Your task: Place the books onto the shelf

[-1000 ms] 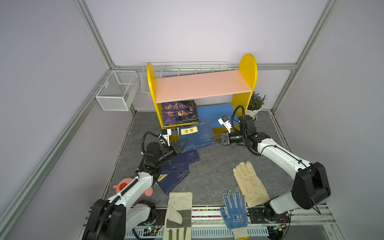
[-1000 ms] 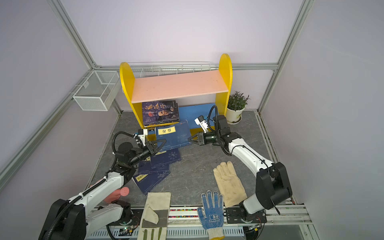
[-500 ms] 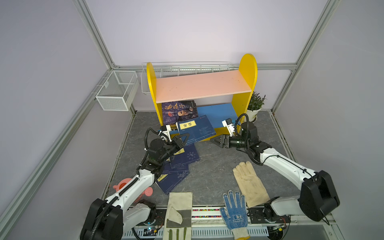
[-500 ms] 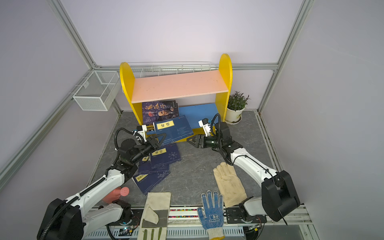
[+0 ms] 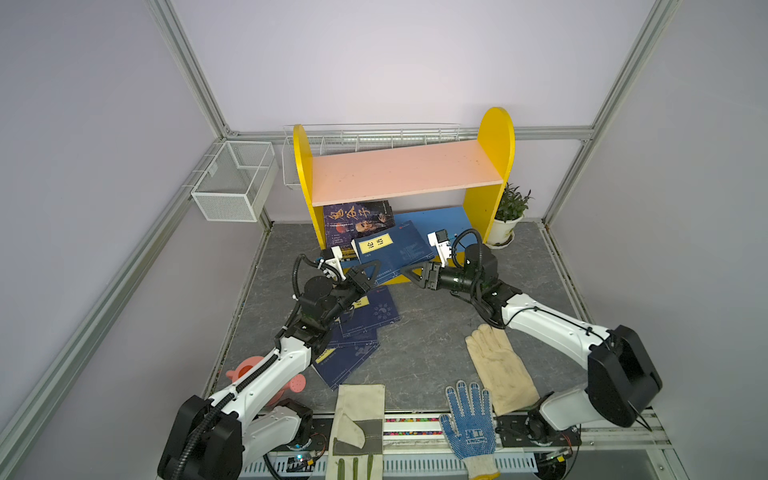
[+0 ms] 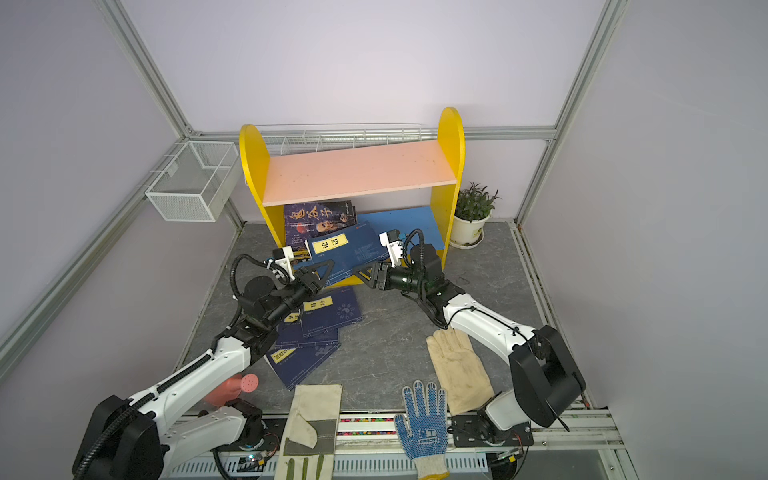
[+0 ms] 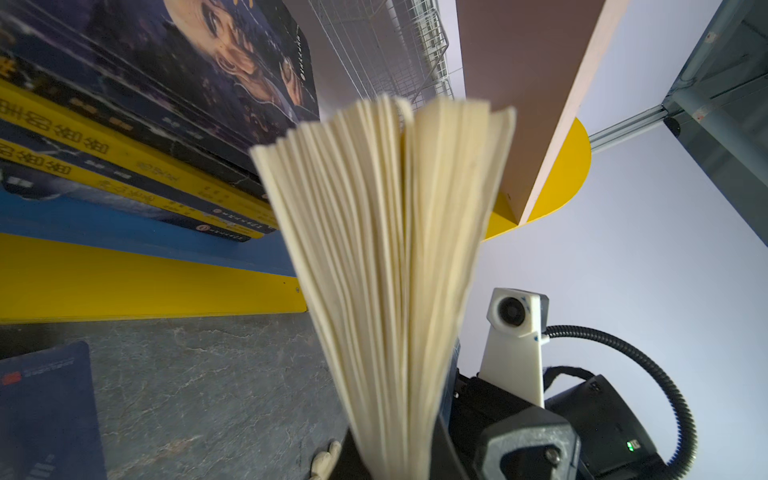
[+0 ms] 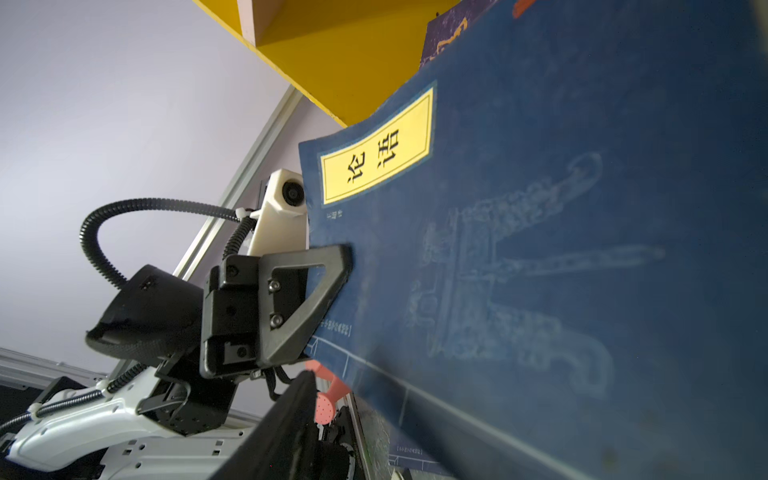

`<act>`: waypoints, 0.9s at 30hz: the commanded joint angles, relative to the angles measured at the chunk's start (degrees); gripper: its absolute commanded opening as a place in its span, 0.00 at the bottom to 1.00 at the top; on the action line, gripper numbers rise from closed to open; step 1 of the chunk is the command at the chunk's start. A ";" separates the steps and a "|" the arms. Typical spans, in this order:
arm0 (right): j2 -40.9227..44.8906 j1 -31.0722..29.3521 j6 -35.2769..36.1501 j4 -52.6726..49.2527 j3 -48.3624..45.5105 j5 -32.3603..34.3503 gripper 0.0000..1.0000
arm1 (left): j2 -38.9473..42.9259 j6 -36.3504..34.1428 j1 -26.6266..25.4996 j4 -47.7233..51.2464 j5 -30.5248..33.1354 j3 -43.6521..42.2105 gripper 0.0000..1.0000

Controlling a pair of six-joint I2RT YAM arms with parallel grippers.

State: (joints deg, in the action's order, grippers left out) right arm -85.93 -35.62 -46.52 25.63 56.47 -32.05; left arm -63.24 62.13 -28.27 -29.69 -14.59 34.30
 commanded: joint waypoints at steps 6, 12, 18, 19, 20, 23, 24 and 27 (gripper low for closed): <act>-0.96 -2.27 -7.83 11.88 0.27 6.99 0.20 | 1.06 0.45 -2.78 -2.80 4.05 1.71 0.00; 2.18 -1.77 -6.13 8.22 -0.81 12.55 0.07 | 1.64 -4.49 -3.90 5.40 6.12 4.32 0.25; 7.41 5.31 -4.97 2.52 -2.20 14.79 0.07 | 7.39 -7.67 -3.90 15.75 11.99 3.68 0.65; 7.92 6.68 -4.60 0.32 -2.02 15.16 0.07 | 8.62 -8.23 -3.89 17.37 13.04 3.35 0.68; 8.25 7.79 -4.02 -1.62 -1.82 15.50 0.07 | 9.78 -8.46 -3.89 19.09 14.62 3.00 0.71; 8.41 9.96 -2.14 -4.10 -1.31 16.71 0.07 | 13.22 -9.12 -3.90 26.30 20.51 2.48 0.73; 8.20 10.34 -1.53 -4.47 -1.09 17.61 0.07 | 14.16 -9.32 -3.90 29.13 22.48 2.60 0.73; 6.91 11.18 -0.13 -7.29 0.79 20.89 0.07 | 16.12 -10.07 -3.81 38.16 27.10 3.64 0.73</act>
State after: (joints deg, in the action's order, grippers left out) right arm -78.89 -24.84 -49.36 20.05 55.13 -14.57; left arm -48.36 53.71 -32.05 -3.09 5.41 36.77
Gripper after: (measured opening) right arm 0.124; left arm 0.727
